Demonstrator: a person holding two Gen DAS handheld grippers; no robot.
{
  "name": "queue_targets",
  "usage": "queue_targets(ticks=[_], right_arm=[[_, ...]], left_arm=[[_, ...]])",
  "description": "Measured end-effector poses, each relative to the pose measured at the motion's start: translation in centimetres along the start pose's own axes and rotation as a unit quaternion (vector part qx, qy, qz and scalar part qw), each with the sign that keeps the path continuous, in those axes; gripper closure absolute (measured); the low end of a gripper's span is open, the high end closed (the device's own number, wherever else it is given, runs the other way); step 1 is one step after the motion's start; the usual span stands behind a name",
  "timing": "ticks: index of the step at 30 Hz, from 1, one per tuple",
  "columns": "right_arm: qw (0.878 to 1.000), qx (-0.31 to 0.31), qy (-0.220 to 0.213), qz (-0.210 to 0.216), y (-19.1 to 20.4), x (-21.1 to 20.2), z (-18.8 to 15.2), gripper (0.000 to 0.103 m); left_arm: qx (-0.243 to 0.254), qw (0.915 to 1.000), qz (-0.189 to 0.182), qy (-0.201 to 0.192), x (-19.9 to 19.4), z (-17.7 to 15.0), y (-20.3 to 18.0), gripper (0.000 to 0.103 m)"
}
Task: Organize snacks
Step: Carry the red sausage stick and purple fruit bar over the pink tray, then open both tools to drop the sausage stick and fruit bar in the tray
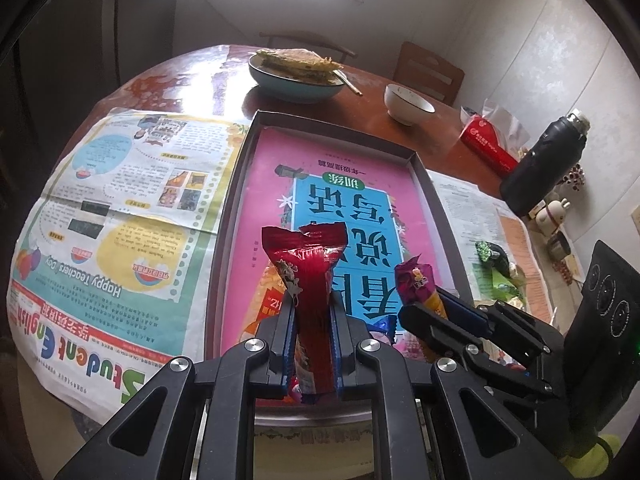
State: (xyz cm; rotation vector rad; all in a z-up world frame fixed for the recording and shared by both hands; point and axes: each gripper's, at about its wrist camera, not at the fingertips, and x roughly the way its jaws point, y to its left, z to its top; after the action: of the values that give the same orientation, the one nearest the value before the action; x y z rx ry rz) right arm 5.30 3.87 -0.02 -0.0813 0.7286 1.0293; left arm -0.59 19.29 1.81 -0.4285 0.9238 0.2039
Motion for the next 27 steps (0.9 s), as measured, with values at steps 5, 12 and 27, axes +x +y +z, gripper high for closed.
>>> queue_targets(ticks=[5, 12, 27], right_arm=[[1.000, -0.001, 0.006, -0.005, 0.0, 0.2, -0.3, 0.082], [1.000, 0.002, 0.011, -0.012, -0.1, 0.3, -0.4, 0.081], [1.000, -0.002, 0.006, -0.021, -0.3, -0.8, -0.8, 0.071]], left_arm=[[0.000, 1.0000, 0.005, 0.005, 0.5, 0.1, 0.0, 0.088], [0.005, 0.9999, 0.006, 0.008, 0.9, 0.0, -0.4, 0.088], [0.004, 0.9998, 0.004, 0.017, 1.4, -0.1, -0.4, 0.083]])
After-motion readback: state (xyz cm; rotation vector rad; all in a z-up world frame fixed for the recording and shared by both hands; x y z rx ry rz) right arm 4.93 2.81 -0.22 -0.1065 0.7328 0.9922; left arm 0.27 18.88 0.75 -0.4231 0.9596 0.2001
